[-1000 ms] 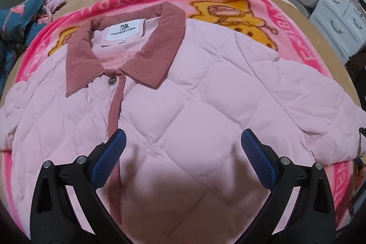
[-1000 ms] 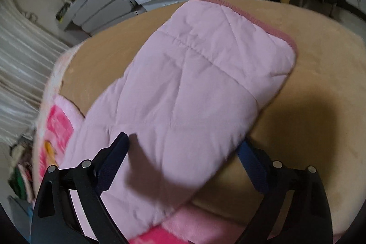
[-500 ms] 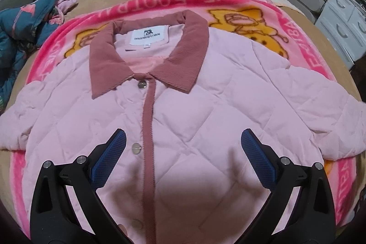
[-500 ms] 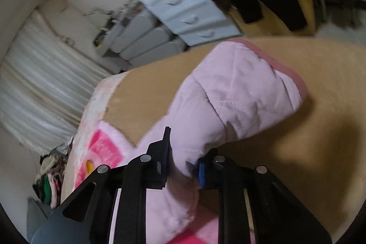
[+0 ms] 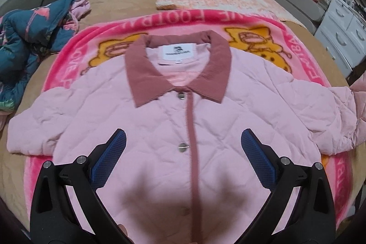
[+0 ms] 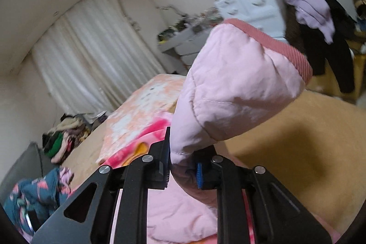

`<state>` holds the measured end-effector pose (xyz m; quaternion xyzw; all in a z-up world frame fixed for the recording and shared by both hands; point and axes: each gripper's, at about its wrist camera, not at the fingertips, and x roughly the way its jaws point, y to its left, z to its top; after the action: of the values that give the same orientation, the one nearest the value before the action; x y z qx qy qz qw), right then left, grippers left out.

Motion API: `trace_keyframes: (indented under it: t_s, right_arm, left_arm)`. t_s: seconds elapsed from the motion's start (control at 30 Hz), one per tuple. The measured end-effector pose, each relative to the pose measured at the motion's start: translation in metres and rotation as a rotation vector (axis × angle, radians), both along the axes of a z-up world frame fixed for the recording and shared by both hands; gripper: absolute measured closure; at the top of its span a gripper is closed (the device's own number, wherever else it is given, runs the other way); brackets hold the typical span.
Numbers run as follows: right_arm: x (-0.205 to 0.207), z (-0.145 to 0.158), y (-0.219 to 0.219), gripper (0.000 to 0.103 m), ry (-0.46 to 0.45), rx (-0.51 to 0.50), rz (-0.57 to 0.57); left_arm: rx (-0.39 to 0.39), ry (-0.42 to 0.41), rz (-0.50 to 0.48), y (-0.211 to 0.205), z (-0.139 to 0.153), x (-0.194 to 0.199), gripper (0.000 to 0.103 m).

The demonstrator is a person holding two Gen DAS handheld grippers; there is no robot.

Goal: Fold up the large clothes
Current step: 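Lift the gripped sleeve up off the blanket with the right tool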

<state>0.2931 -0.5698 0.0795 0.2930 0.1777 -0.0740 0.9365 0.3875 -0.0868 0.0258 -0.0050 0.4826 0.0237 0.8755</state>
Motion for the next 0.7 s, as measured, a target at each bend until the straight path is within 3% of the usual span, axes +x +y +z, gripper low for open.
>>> trace_keyframes:
  t_s: [0.37,0.7]
  right_arm:
    - [0.015,0.051,0.071,0.087,0.015,-0.153,0.126]
    - [0.02,0.09,0.123,0.087,-0.001,-0.276,0.201]
  left_arm:
    - [-0.054,-0.058,0.041,0.054,0.034,-0.014,0.009]
    - [-0.124,-0.079,0.066,0.096,0.044,-0.024,0.009]
